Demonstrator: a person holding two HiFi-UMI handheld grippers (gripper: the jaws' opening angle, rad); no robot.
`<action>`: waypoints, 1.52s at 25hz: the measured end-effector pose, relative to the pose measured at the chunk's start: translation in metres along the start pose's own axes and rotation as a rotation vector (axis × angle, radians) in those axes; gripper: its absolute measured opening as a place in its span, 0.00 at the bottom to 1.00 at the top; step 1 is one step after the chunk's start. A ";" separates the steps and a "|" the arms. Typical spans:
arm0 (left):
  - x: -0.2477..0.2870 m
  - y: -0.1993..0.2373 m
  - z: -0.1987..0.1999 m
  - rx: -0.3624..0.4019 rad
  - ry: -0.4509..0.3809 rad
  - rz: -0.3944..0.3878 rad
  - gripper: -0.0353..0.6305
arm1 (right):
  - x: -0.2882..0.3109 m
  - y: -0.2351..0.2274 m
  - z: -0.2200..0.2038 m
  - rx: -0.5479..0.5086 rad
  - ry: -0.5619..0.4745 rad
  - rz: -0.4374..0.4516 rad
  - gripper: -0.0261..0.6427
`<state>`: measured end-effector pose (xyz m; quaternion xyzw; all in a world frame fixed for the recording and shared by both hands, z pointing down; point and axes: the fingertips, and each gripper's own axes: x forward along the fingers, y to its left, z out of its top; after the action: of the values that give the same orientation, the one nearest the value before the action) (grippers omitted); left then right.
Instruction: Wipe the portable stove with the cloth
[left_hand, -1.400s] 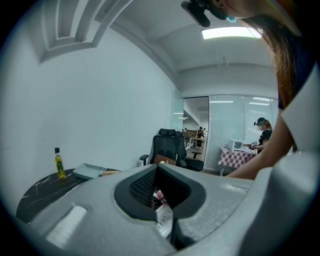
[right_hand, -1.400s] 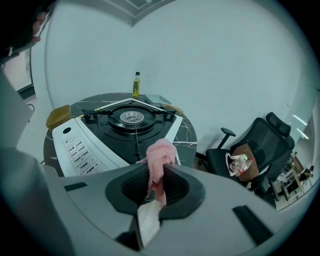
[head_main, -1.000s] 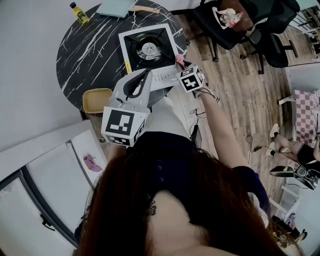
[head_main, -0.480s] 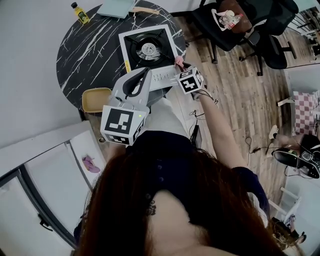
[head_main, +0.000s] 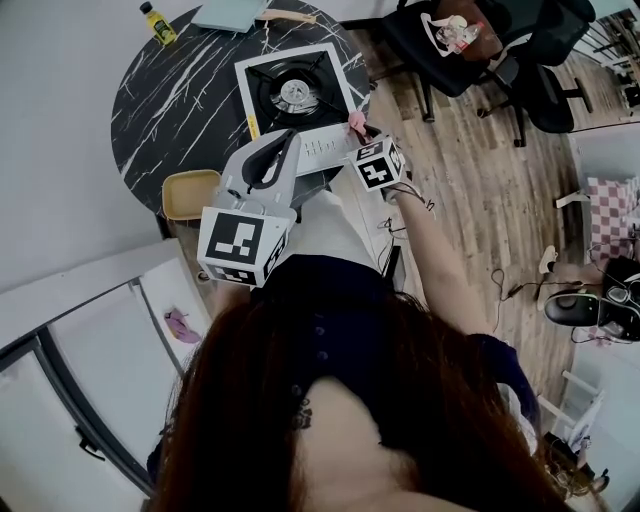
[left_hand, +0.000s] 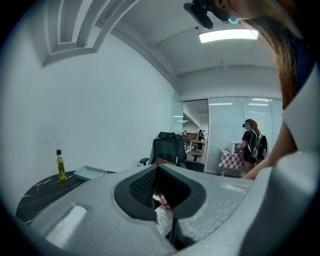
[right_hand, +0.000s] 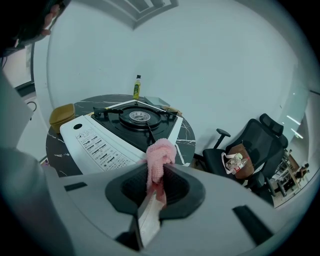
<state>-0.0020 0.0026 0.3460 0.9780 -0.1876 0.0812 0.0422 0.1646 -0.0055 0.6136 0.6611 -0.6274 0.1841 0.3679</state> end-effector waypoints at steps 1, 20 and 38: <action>-0.001 0.000 0.000 0.001 0.000 0.003 0.07 | -0.001 0.001 -0.001 0.003 -0.001 -0.001 0.13; -0.013 0.016 -0.008 -0.004 0.013 0.082 0.07 | -0.014 0.005 -0.012 0.043 0.005 -0.031 0.12; -0.024 0.029 -0.008 -0.016 0.008 0.142 0.07 | -0.019 0.012 -0.010 0.004 0.004 -0.055 0.12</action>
<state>-0.0359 -0.0147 0.3515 0.9615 -0.2570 0.0862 0.0447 0.1520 0.0155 0.6096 0.6785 -0.6080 0.1767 0.3726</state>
